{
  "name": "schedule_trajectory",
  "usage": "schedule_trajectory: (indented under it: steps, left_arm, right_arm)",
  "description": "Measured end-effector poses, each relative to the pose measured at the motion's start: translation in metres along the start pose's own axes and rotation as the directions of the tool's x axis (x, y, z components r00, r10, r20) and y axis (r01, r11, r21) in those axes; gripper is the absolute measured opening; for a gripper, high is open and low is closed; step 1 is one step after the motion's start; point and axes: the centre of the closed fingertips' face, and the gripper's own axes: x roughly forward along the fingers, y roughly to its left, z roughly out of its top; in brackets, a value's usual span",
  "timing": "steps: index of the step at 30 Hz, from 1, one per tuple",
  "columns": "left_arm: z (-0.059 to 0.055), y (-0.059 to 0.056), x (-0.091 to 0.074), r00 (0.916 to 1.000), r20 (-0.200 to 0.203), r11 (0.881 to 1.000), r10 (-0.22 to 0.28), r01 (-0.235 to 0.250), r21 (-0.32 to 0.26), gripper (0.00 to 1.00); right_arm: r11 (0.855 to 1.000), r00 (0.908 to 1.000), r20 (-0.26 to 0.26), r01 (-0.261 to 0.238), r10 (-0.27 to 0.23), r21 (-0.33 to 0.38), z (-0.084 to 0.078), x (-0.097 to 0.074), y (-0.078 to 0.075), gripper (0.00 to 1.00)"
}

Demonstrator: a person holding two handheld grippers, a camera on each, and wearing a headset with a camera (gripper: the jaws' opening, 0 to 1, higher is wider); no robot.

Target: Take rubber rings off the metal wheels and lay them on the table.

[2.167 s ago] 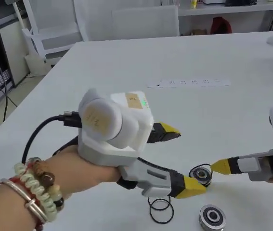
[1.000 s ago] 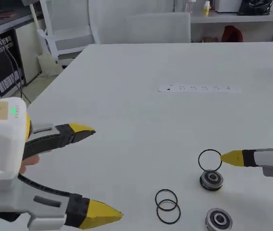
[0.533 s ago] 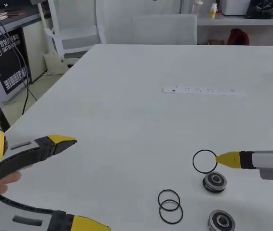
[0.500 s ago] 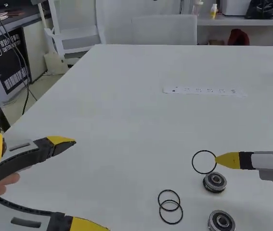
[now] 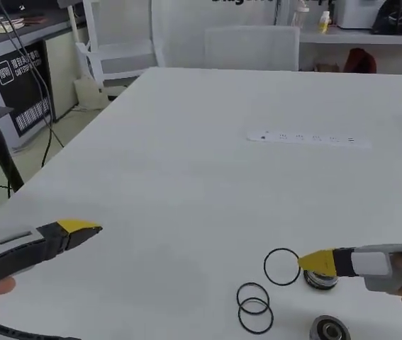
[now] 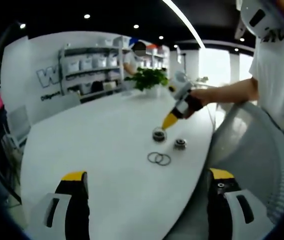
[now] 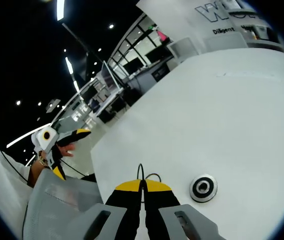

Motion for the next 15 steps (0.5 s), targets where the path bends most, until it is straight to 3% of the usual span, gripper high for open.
schedule_trajectory:
  steps: [5,15]
  left_arm:
    - [-0.002,-0.003,0.001,0.9999,-0.009,1.000,-0.005,0.005,0.005,1.00]
    - [-0.007,-0.002,0.001,0.9996,-0.029,1.000,0.004,-0.004,0.007,1.00]
  right_arm:
    - [1.000,0.9983,-0.052,-0.024,0.024,-0.010,-0.012,0.010,0.007,0.00]
    - [0.998,0.9865,-0.154,-0.061,0.056,-0.033,-0.036,0.023,0.017,0.00]
